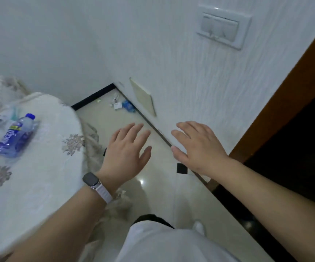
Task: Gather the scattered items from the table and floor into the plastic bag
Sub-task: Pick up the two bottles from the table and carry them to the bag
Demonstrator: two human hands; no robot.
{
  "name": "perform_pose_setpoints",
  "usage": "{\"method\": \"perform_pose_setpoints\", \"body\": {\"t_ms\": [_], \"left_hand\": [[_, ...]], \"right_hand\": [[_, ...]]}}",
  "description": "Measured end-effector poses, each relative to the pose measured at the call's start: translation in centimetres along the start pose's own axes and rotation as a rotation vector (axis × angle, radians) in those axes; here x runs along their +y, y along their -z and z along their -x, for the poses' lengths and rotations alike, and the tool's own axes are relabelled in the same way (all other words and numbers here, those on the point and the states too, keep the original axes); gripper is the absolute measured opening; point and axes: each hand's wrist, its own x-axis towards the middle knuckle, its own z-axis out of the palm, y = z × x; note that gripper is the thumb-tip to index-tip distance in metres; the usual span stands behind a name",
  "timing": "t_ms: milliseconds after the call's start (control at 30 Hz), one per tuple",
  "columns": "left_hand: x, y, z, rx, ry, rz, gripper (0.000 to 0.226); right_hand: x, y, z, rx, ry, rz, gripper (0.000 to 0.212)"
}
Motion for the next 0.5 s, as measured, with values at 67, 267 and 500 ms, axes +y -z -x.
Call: {"method": "perform_pose_setpoints", "body": {"t_ms": [67,267,500], "left_hand": [[-1.7,-0.5,-0.4,-0.006,0.107,0.001,0.047],[-9.2,-3.0,-1.5,-0.049,0.328,-0.009,0.044],[-19.3,-8.7,-6.1,-0.043,0.434,0.034,0.046]], "right_hand": [[0.3,-1.0,-2.7,0.006,0.065,-0.03,0.049],[-0.3,-6.2,-12.5,-0.105,0.212,-0.057,0.048],[-2.2,-11.6,-25.4,-0.141,0.336,-0.051,0.045]]}}
